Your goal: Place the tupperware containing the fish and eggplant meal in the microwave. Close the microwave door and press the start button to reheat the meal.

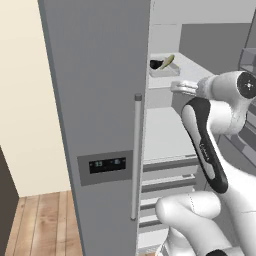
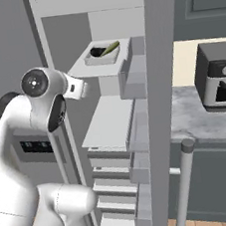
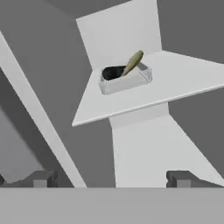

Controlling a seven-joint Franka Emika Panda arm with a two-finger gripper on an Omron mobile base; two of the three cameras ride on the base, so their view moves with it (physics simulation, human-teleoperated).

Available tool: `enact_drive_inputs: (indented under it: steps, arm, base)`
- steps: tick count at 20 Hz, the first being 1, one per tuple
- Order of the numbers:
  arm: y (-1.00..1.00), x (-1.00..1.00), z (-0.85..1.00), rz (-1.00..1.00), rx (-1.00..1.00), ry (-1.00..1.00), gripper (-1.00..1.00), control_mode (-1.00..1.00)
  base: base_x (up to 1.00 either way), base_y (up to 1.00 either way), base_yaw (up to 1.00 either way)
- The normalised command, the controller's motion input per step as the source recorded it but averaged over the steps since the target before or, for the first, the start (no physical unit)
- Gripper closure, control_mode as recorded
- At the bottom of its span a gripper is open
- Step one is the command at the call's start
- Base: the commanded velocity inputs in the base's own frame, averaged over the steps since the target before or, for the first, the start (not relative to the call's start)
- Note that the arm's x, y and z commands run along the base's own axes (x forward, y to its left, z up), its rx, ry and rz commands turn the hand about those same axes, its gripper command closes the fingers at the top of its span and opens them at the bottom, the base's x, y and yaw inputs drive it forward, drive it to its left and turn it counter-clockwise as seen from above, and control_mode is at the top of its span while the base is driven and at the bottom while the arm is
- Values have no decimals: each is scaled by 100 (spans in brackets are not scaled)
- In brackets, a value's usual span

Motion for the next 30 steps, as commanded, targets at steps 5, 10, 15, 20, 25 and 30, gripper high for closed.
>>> enact_drive_inputs:
  steps: [5,10,15,20,25,30]
  arm:
    - [-29,23,33,-1,23,0,-100,-100]
    - [-25,39,8,0,12,8,-100,-100]
    - [-27,57,0,0,6,17,-100,-100]
    - [-5,59,0,1,4,12,-100,-100]
    - [-9,54,0,4,7,1,-100,-100]
    - [-6,64,0,3,6,2,-100,-100]
  base:
    - [0,0,0]
    - [0,0,0]
    - [0,0,0]
    - [0,0,0]
    - [0,0,0]
    - [0,0,0]
